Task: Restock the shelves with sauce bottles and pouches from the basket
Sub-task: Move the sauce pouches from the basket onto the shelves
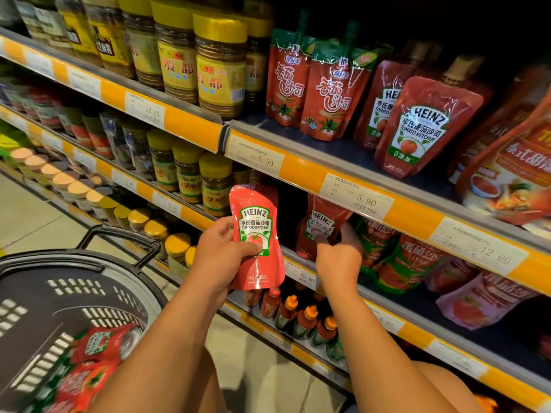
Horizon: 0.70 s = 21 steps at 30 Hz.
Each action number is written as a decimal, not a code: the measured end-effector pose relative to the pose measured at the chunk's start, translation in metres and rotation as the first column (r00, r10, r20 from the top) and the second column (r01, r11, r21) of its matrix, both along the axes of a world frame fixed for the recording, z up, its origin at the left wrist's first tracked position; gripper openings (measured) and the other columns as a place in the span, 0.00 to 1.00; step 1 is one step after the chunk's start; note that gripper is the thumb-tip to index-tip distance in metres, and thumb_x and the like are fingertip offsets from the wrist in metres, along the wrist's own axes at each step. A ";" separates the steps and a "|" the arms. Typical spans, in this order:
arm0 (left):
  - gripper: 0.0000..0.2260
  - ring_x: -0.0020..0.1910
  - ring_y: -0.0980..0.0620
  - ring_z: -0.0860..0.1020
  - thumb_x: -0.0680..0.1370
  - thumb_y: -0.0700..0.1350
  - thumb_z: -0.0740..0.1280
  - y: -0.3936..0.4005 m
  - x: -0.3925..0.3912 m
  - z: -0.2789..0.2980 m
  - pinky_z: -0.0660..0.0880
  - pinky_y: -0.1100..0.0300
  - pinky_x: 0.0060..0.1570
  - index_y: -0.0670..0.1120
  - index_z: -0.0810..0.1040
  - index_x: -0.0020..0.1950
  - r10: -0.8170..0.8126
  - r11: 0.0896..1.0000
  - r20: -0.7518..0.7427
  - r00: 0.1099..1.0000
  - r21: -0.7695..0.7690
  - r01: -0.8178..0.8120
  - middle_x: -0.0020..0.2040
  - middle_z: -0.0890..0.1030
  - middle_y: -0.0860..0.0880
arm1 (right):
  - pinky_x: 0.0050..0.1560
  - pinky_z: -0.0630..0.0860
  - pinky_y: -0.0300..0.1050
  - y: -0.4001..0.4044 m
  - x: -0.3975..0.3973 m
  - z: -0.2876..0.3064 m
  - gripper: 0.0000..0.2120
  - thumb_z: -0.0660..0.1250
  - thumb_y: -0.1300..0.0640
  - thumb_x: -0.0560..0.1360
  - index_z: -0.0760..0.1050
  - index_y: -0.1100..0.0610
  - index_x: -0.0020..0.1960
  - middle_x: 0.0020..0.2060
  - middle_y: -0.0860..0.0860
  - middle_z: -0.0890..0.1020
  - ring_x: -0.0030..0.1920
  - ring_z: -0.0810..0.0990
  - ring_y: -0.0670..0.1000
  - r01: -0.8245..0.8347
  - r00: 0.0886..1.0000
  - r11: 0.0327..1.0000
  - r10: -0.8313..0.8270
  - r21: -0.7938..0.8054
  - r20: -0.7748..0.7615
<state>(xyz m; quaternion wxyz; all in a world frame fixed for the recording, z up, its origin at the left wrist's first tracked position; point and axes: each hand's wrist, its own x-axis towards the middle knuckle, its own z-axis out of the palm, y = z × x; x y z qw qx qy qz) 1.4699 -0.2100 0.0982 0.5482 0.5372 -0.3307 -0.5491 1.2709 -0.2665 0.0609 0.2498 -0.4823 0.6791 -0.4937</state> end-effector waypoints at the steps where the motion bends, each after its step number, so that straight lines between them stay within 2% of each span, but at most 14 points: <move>1: 0.19 0.48 0.49 0.87 0.73 0.30 0.75 0.000 0.001 -0.001 0.83 0.51 0.44 0.50 0.80 0.57 -0.001 1.000 0.002 1.000 0.000 0.001 0.50 0.88 0.50 | 0.56 0.79 0.49 -0.001 0.000 0.001 0.21 0.76 0.55 0.77 0.77 0.55 0.68 0.59 0.54 0.84 0.59 0.82 0.57 -0.003 1.000 1.000 0.003 -0.018 -0.002; 4: 0.19 0.48 0.49 0.87 0.73 0.30 0.75 -0.001 0.002 -0.002 0.83 0.52 0.43 0.50 0.80 0.58 0.001 1.000 0.006 1.000 -0.005 -0.001 0.50 0.88 0.51 | 0.62 0.79 0.53 -0.006 -0.001 0.004 0.20 0.75 0.57 0.77 0.78 0.56 0.67 0.61 0.54 0.83 0.62 0.81 0.56 0.006 1.000 0.999 -0.007 -0.039 -0.019; 7: 0.20 0.47 0.50 0.87 0.73 0.31 0.75 -0.002 0.002 -0.004 0.83 0.54 0.41 0.51 0.80 0.58 -0.003 1.000 0.007 1.000 -0.008 0.003 0.50 0.88 0.51 | 0.61 0.78 0.50 -0.011 0.000 0.004 0.19 0.75 0.56 0.77 0.78 0.57 0.66 0.61 0.54 0.83 0.62 0.81 0.57 0.037 0.998 0.999 -0.038 -0.039 -0.042; 12: 0.20 0.47 0.50 0.88 0.73 0.31 0.76 -0.006 -0.001 -0.007 0.83 0.56 0.39 0.50 0.79 0.59 -0.015 1.000 -0.006 1.000 -0.007 0.015 0.50 0.88 0.51 | 0.64 0.79 0.57 -0.018 0.001 0.003 0.18 0.74 0.56 0.78 0.78 0.59 0.66 0.62 0.56 0.83 0.63 0.81 0.59 0.079 0.994 0.996 -0.083 -0.048 -0.075; 18: 0.20 0.47 0.50 0.88 0.73 0.30 0.76 -0.011 -0.002 -0.010 0.83 0.59 0.37 0.49 0.79 0.59 -0.028 1.000 -0.019 0.999 -0.014 0.028 0.50 0.88 0.51 | 0.69 0.75 0.58 -0.021 0.000 0.004 0.24 0.75 0.57 0.77 0.75 0.59 0.71 0.67 0.56 0.80 0.69 0.77 0.59 0.096 0.992 0.993 -0.101 -0.070 -0.074; 21: 0.17 0.47 0.49 0.88 0.74 0.32 0.76 -0.016 -0.006 -0.009 0.83 0.59 0.38 0.49 0.80 0.58 -0.034 0.999 -0.025 0.999 -0.009 0.033 0.50 0.88 0.51 | 0.72 0.72 0.54 -0.020 -0.001 0.007 0.27 0.76 0.58 0.76 0.73 0.58 0.73 0.69 0.55 0.79 0.70 0.76 0.58 0.077 0.994 0.993 -0.083 -0.089 -0.071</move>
